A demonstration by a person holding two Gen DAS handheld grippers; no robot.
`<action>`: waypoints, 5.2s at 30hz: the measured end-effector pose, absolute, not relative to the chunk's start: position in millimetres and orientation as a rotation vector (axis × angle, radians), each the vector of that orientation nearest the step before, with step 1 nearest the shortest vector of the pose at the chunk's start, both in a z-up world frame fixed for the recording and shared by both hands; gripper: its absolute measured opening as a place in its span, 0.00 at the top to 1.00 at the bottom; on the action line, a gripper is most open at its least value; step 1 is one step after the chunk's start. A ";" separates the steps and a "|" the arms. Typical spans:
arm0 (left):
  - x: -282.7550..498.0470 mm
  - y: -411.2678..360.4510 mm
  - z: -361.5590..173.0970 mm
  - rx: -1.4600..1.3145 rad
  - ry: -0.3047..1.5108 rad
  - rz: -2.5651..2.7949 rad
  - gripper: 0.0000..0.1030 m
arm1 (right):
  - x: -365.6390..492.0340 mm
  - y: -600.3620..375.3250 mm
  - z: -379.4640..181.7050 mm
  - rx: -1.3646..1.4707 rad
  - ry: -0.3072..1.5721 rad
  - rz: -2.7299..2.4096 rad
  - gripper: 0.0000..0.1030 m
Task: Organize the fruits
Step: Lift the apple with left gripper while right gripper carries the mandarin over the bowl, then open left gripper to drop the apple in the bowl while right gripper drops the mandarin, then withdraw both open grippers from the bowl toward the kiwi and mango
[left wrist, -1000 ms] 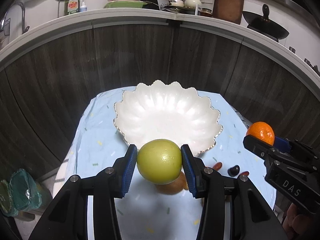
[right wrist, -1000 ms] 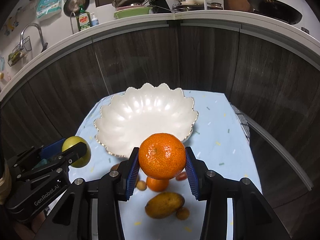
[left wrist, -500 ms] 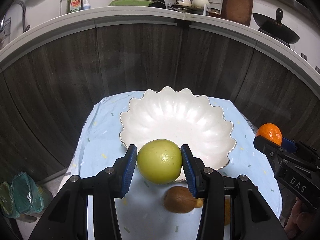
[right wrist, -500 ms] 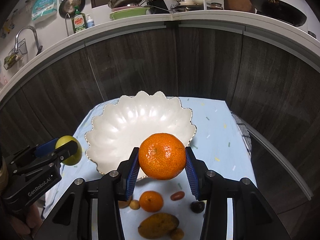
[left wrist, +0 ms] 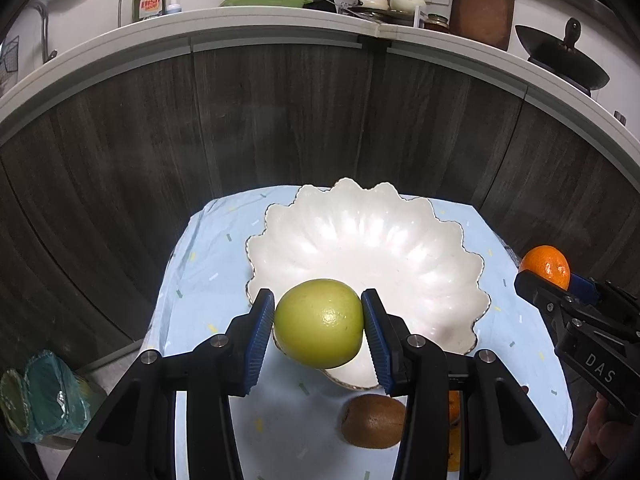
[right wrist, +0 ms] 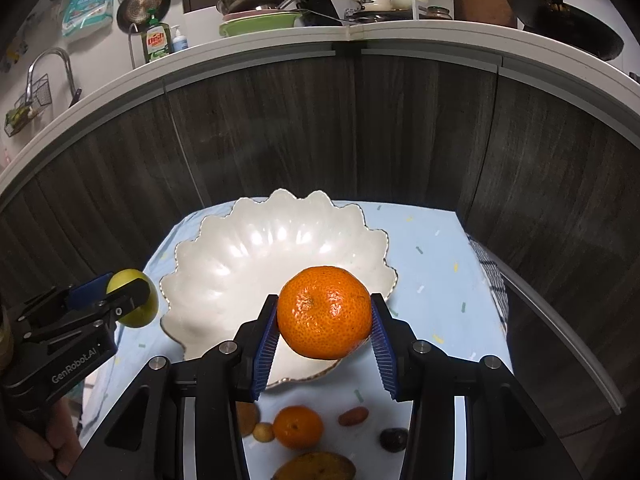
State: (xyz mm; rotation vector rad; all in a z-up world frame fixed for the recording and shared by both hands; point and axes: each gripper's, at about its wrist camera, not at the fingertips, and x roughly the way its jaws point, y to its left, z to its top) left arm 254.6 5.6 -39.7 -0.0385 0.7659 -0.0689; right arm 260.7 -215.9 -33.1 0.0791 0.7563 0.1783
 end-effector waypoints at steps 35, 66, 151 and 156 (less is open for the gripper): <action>311.4 6.0 -70.8 0.014 0.844 -0.074 0.62 | 313.3 -212.4 -81.7 0.068 0.916 0.133 0.57; 286.2 12.4 -47.0 0.038 0.770 -0.027 0.28 | 294.5 -212.0 -60.6 0.062 0.865 0.121 0.32; 197.6 -38.9 -117.7 0.234 0.903 -0.355 0.08 | 176.8 -218.8 -123.4 -0.029 1.001 0.228 0.15; 206.2 -39.3 -125.3 0.212 0.937 -0.375 0.08 | 180.1 -215.6 -131.1 -0.028 1.028 0.247 0.15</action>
